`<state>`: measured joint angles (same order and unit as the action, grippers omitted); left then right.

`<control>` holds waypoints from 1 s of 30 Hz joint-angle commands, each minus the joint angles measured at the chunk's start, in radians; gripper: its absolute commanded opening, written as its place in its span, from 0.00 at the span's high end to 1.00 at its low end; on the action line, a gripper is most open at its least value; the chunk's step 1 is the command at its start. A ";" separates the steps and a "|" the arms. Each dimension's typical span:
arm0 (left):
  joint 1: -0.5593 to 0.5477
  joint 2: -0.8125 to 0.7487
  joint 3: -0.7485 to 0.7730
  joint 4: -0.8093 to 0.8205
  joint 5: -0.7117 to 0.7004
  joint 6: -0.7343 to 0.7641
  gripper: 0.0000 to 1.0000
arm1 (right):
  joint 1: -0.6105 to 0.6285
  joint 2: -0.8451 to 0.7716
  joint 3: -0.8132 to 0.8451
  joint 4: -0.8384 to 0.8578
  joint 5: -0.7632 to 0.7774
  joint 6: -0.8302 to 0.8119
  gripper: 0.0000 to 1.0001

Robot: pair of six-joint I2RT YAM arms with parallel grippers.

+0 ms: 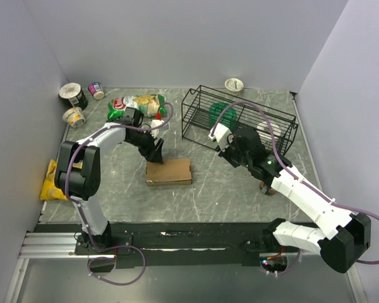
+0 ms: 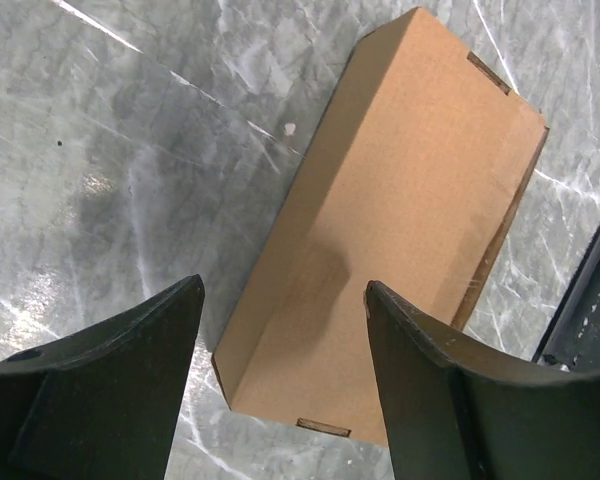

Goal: Unpack the express box

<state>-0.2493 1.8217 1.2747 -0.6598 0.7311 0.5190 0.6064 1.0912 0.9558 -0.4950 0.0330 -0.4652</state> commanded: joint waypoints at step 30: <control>0.073 0.401 0.403 -0.167 0.192 -0.063 0.93 | 0.004 0.049 0.054 0.053 0.018 0.033 1.00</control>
<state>-0.1867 2.1746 1.6482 -0.8310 0.9497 0.4500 0.6064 1.1370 0.9642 -0.4934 0.0380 -0.4496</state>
